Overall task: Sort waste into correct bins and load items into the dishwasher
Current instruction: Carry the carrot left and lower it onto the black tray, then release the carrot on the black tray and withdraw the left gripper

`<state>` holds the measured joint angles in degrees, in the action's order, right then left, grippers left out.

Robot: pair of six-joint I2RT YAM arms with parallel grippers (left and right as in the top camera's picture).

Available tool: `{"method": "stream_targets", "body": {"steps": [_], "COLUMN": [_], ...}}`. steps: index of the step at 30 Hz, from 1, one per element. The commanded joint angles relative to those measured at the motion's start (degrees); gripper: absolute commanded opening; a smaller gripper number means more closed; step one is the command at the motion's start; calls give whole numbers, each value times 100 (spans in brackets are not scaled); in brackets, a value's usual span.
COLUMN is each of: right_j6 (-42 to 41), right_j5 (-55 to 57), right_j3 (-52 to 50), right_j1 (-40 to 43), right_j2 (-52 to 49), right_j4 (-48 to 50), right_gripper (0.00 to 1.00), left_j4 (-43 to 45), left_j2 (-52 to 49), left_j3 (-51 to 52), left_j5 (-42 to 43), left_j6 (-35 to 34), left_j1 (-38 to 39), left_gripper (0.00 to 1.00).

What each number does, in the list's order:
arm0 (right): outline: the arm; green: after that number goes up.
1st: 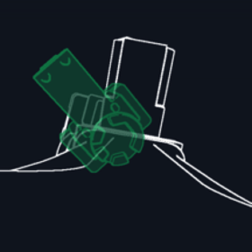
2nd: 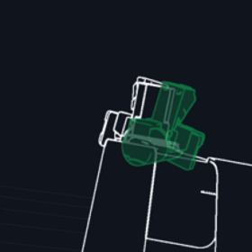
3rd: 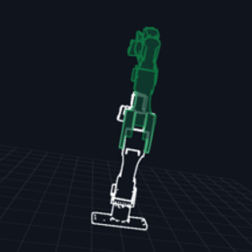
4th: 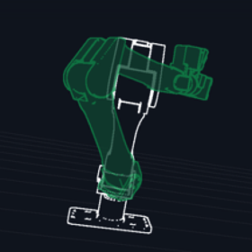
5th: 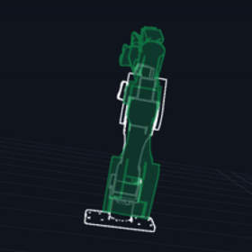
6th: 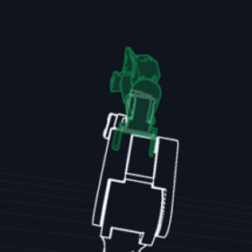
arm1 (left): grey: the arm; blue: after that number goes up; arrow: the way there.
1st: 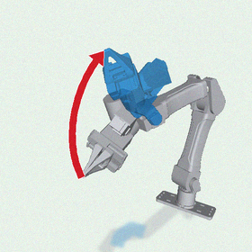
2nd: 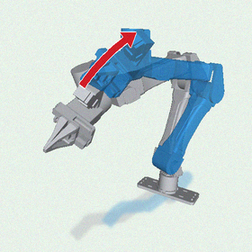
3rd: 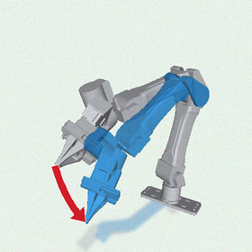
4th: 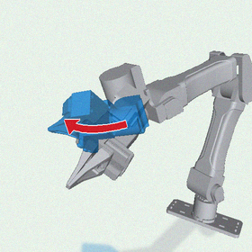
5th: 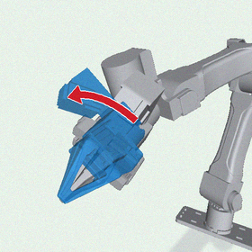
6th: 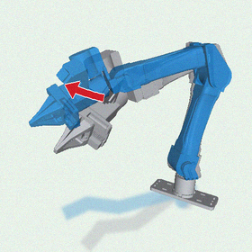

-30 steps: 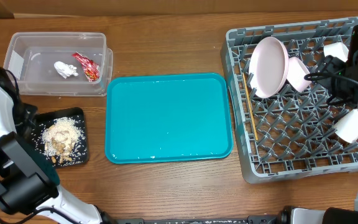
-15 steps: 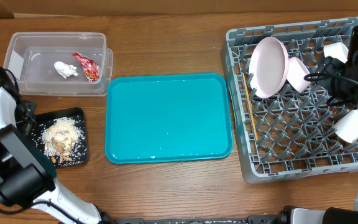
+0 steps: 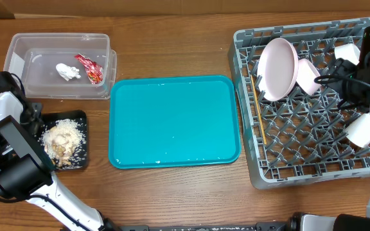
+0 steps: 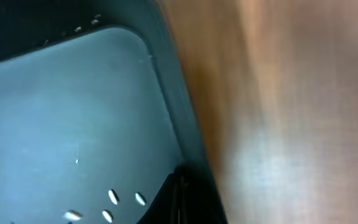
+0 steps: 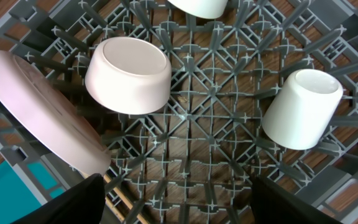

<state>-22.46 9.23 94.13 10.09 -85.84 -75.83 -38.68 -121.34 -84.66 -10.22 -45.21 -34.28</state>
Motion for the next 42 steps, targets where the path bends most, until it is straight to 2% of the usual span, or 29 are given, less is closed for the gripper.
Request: {"method": "stream_targets", "body": {"steps": [1, 6, 17, 20, 23, 27, 29, 31, 34, 37, 38, 39, 42], "right_j6": [-9, -7, -4, -4, 20, 973, 1462, 1818, 1965, 2262, 2332, 2302, 2070], "right_j5": [7, 7, 9, 9, -7, -1292, -2035, -2564, -2588, -2583, -2417, -2264, -1961], "right_j3": [33, 33, 33, 33, 33, 33, 33, 33, 33, 33, 33, 33, 33], "right_j1": [17, 17, 17, 17, 15, 11, -11, -109, -284, -481, -540, -546, -540], "right_j2": [22, 22, 22, 22, 22, 7, -28, -101, -232, -459, -588, -654, -719], "right_j4": [28, 26, 33, 68, 116, 382, 483, 557, 579, 365, 57, -109, -474], "right_gripper": [77, 77, 78, 81, 89, 93, 94, 95, 96, 99, 100, 100, 100], "left_j4": [367, 415, -1381, -1805, -2006, -2135, -2144, -2260, -2627, -3294, -3794, -4092, -4811], "left_j2": [-138, -122, 450, 881, 1327, 1858, 2039, 2142, 2131, 2122, 2122, 2122, 2124], "left_j3": [-7, -203, -887, -986, -990, -990, -990, -990, -990, -990, -990, -990, -990], "left_j5": [1073, 1523, 1585, 1886, 2531, 3477, 3600, 3552, 3436, 2649, 2063, 1847, 1681], "left_j6": [116, 330, 820, 1235, 1775, 2671, 3095, 3550, 3987, 4037, 4030, 4017, 3873], "left_j1": [-17, -20, -17, -13, 59, 476, 892, 1464, 2210, 2914, 3270, 3438, 3700], "left_gripper": [4, 4, 4, 4, 4, 6, 15, 48, 72, 84, 95, 100, 100]}}
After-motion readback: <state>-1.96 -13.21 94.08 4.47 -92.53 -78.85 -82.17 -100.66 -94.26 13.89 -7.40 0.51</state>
